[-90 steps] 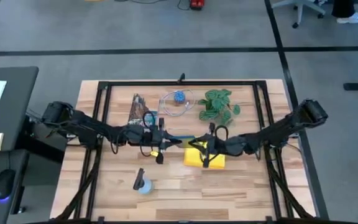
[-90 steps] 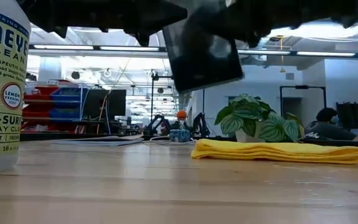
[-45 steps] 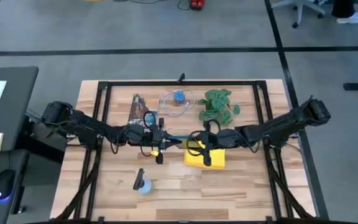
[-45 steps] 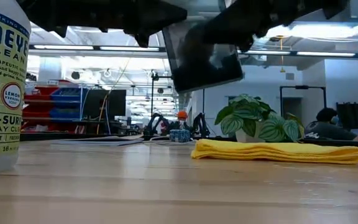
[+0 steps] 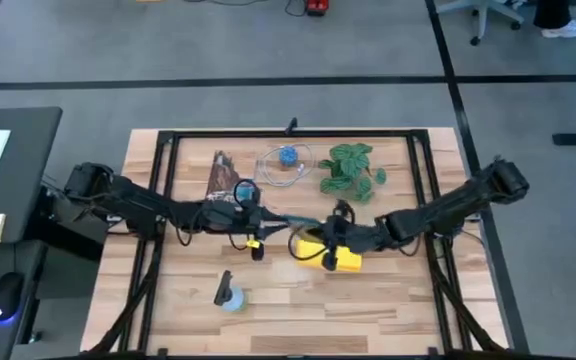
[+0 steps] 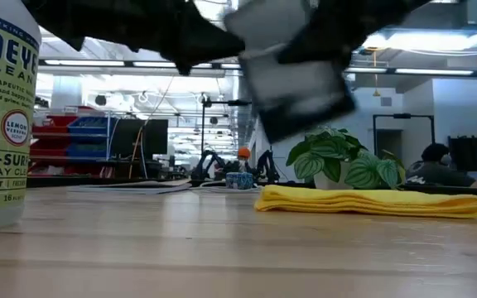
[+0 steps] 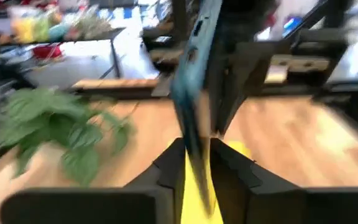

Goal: Apply microfiber cloth
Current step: Spray the front of the blue tablet

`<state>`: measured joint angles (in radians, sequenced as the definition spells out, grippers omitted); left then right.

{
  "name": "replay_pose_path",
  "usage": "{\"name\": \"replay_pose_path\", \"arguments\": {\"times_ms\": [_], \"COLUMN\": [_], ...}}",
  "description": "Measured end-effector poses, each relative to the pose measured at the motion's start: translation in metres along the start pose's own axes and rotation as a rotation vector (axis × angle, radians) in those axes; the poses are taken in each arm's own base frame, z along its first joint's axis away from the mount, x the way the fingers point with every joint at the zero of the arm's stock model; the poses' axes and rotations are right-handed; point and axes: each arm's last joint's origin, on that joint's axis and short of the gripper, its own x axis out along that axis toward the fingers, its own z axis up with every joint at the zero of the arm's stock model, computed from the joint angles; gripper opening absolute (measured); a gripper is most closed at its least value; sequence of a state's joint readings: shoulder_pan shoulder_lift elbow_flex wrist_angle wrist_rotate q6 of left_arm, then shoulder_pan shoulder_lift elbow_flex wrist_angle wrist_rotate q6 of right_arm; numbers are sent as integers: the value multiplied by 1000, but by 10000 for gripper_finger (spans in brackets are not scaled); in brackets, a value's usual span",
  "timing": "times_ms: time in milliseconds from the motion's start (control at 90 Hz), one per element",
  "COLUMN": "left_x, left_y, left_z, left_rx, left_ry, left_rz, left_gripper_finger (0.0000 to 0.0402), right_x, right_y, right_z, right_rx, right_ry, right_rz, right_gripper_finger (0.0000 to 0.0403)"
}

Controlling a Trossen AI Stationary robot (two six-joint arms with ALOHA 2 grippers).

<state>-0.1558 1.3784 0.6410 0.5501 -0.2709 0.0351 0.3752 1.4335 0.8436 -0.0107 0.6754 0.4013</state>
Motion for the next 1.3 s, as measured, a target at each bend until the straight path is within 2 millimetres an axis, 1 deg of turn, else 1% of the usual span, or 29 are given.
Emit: {"name": "replay_pose_path", "arguments": {"times_ms": [89,244,322,433,556,811,900,1033,1178,1300], "left_x": [-16,-58,-80,-111,-134,-161,-169,-180,-185,-179], "left_y": [6,11,8,-3,-22,-77,-97,-123,-141,-149], "left_z": [6,16,12,-1,-16,-35,-36,-31,-31,-34], "left_rx": [24,-23,-66,-172,-294,-350,-354,-294,-199,-300], "left_ry": [69,180,272,406,468,479,410,270,190,178], "left_rz": [52,38,-6,-68,-95,-190,-222,-184,-122,-90], "left_gripper_finger": [86,99,100,101,95,71,60,39,15,7], "right_x": [-13,-33,-42,-47,-48,-47,-47,-47,-46,-45], "right_y": [0,0,1,5,6,5,5,5,4,5], "right_z": [-9,-25,-27,-28,-29,-28,-28,-28,-27,-26], "right_rx": [44,105,128,134,138,140,136,134,124,124], "right_ry": [18,36,16,-10,-22,-22,-23,-24,-26,-34], "right_rz": [-113,-226,-234,-234,-235,-243,-243,-246,-247,-240], "right_gripper_finger": [11,10,10,10,10,11,12,12,13,14]}}
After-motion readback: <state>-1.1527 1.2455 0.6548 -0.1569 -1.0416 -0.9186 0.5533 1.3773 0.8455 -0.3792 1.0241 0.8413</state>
